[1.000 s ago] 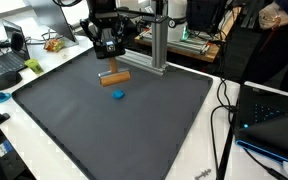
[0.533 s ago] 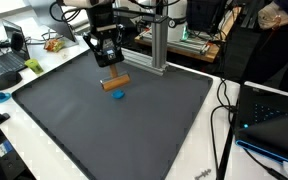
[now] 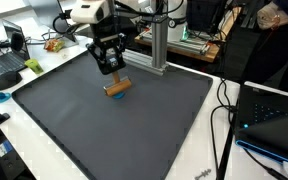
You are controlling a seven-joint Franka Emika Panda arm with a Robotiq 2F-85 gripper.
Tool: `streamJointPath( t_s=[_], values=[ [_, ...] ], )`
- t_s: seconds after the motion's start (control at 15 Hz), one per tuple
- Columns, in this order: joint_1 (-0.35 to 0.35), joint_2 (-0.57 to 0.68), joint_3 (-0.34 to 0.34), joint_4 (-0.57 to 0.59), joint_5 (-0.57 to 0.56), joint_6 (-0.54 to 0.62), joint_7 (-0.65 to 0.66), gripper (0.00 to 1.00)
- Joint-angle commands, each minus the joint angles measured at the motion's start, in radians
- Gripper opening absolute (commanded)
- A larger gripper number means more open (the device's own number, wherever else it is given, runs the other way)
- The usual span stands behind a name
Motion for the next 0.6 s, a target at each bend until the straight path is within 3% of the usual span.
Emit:
streamJointPath(
  t_s=[0.0, 0.53],
  values=[
    [-0.011, 0.021, 0.01, 0.009, 0.007, 0.036, -0.026, 0.22],
    [-0.007, 0.058, 0.003, 0.012, -0.013, 0.05, -0.01, 0.22]
  ],
)
